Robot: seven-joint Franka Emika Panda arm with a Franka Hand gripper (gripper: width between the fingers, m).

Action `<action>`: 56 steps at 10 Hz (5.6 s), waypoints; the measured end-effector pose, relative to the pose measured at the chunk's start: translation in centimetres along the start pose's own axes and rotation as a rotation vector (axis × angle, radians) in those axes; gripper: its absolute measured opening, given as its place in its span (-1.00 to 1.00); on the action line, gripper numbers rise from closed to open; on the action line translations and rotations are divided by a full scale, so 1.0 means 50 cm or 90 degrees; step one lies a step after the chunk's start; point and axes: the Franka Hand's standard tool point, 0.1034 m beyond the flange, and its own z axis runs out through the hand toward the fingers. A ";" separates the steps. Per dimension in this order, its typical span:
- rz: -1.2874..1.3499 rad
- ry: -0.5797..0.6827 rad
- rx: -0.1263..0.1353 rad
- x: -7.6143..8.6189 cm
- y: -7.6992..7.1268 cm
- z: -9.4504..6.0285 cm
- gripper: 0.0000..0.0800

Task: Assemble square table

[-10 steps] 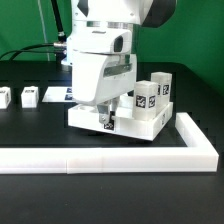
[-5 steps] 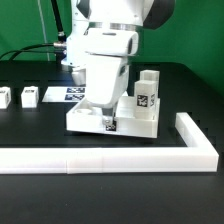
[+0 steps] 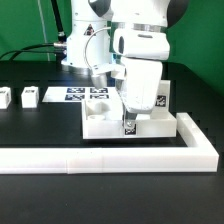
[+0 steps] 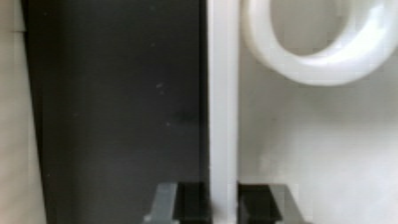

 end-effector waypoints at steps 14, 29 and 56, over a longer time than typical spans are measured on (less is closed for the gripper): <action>-0.468 -0.041 0.014 0.018 0.003 0.013 -0.85; -0.809 -0.064 0.045 0.067 -0.009 0.009 -0.85; -0.930 -0.069 0.067 0.175 -0.041 0.000 -0.85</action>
Offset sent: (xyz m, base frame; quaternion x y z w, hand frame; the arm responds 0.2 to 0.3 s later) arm -0.0057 0.0123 -0.0100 -0.0160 0.0327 -0.1589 0.9866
